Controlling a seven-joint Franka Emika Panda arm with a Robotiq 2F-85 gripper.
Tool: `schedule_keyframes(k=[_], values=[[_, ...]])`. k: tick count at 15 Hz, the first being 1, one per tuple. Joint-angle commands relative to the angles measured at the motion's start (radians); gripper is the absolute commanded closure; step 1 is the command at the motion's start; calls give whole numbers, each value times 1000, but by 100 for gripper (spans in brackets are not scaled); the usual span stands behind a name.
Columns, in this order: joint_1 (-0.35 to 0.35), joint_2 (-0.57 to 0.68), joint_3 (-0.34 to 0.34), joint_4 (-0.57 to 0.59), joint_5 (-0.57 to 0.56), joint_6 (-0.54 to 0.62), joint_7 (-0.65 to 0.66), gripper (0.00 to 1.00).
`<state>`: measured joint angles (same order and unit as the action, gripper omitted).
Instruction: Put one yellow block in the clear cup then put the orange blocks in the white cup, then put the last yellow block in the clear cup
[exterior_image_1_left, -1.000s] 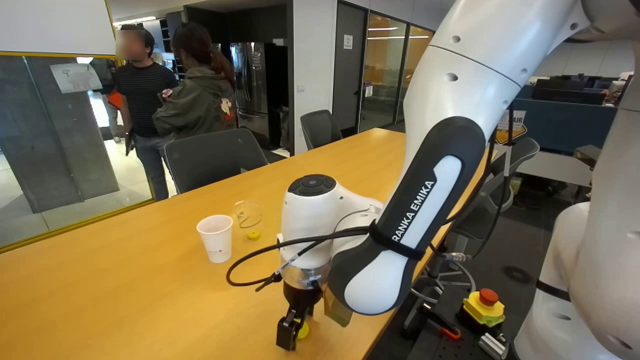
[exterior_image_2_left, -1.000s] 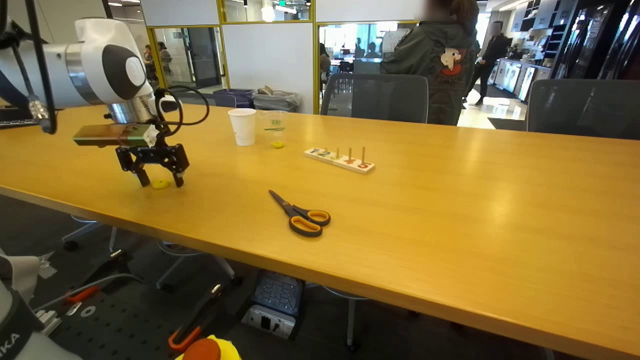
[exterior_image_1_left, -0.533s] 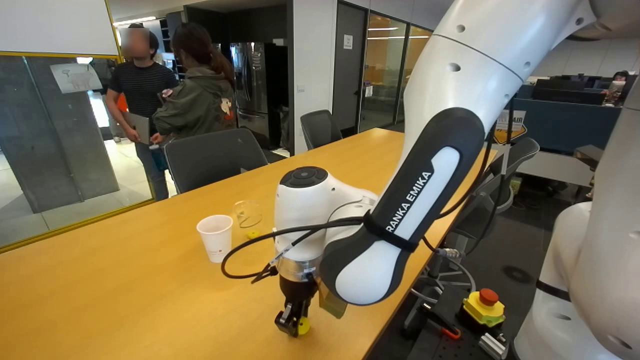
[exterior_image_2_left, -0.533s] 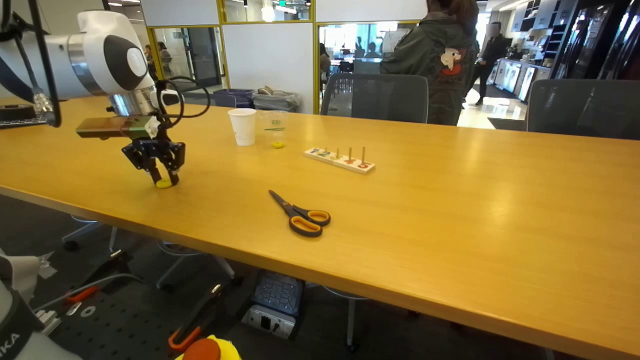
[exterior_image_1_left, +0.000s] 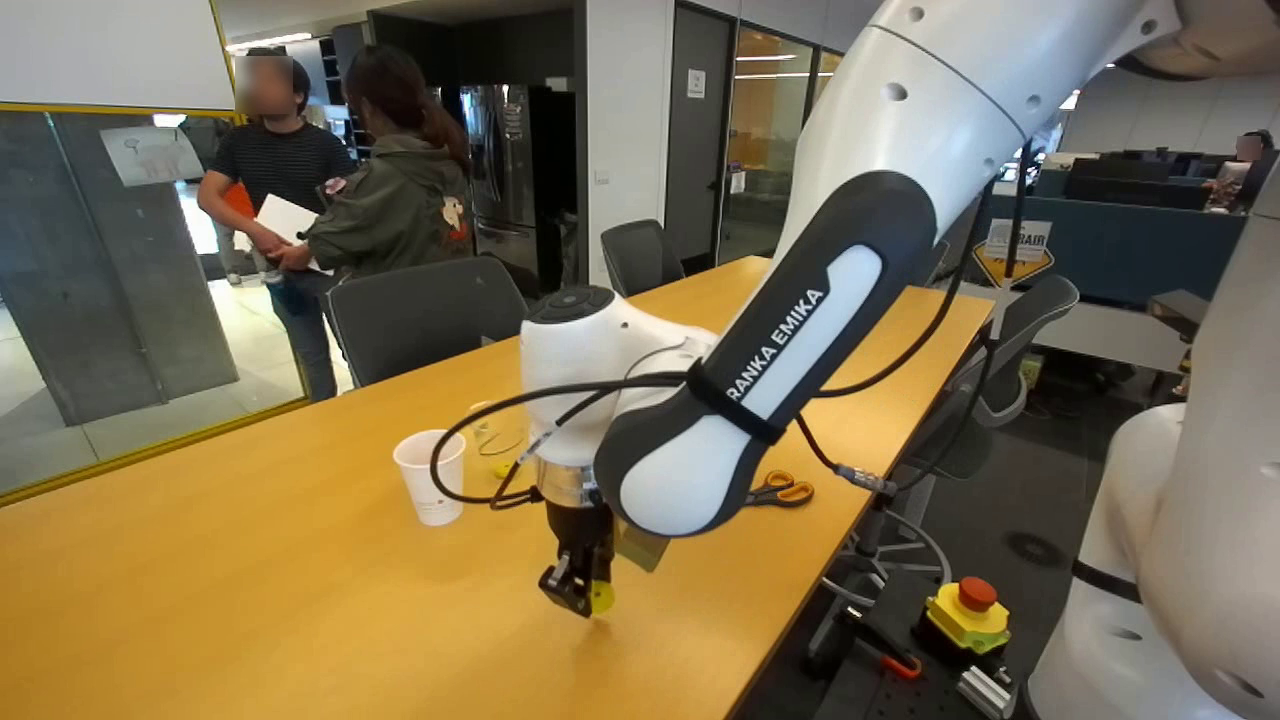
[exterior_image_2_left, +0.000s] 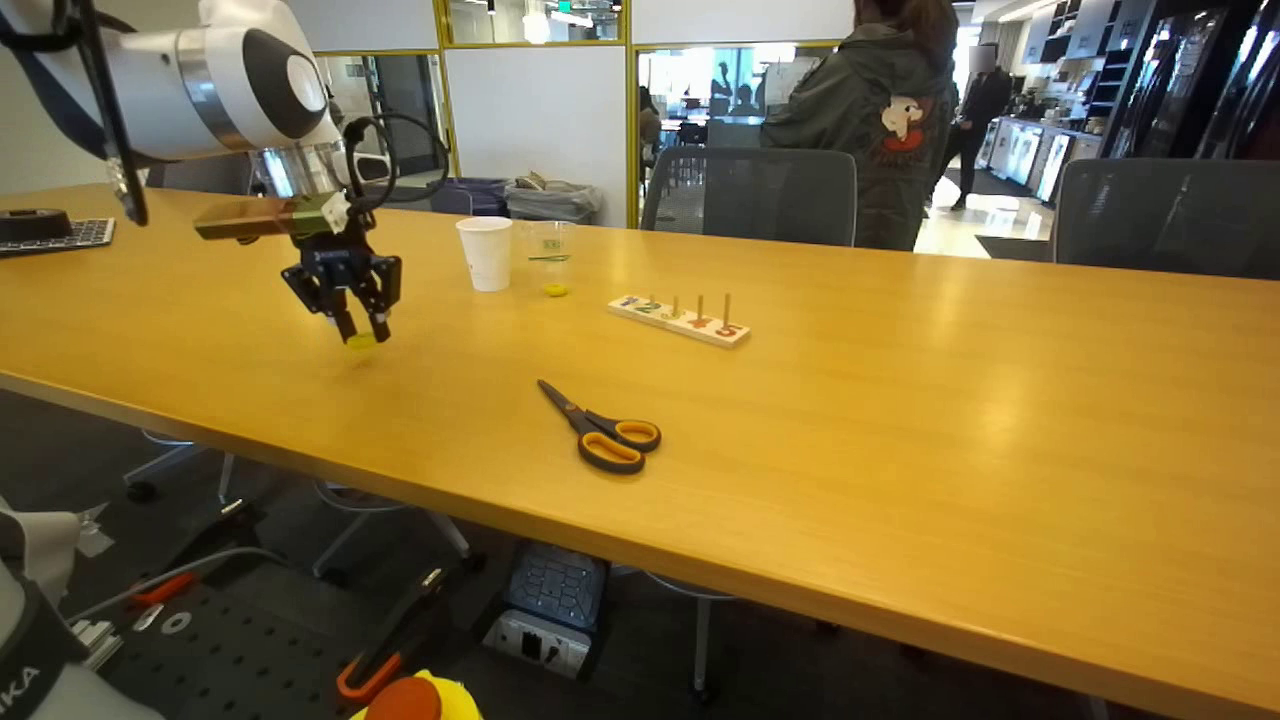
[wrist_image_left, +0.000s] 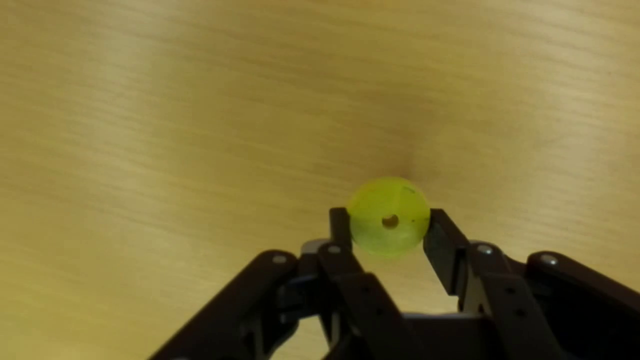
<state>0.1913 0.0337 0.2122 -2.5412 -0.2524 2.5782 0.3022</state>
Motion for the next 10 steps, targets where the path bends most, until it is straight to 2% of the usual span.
schedule_keyframes(k=[1, 5, 10], values=[[-11, -1, -33, 143, -29, -88, -42, 76], [-37, 64, -77, 328, -46, -133, -91, 76], [-67, 173, -121, 526, -18, -129, -181, 76]])
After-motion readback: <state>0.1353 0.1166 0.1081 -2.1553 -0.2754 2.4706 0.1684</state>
